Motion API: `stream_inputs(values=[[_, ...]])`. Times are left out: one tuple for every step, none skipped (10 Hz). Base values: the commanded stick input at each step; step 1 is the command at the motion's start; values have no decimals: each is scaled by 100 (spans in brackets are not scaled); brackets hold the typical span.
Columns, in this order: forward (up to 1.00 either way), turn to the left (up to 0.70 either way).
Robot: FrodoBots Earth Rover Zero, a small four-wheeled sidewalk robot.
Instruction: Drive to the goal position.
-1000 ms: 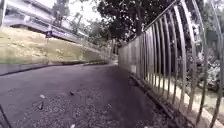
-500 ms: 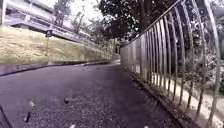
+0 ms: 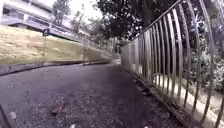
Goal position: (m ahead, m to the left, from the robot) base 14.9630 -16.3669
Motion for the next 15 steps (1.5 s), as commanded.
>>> stream_inputs(values=[[70, 0], [70, 35], [70, 35], [70, 35], [70, 35], [70, 35], [70, 34], [70, 26], [70, 3], [70, 1], [70, 3], [70, 5], [70, 7], [70, 17], [70, 27]])
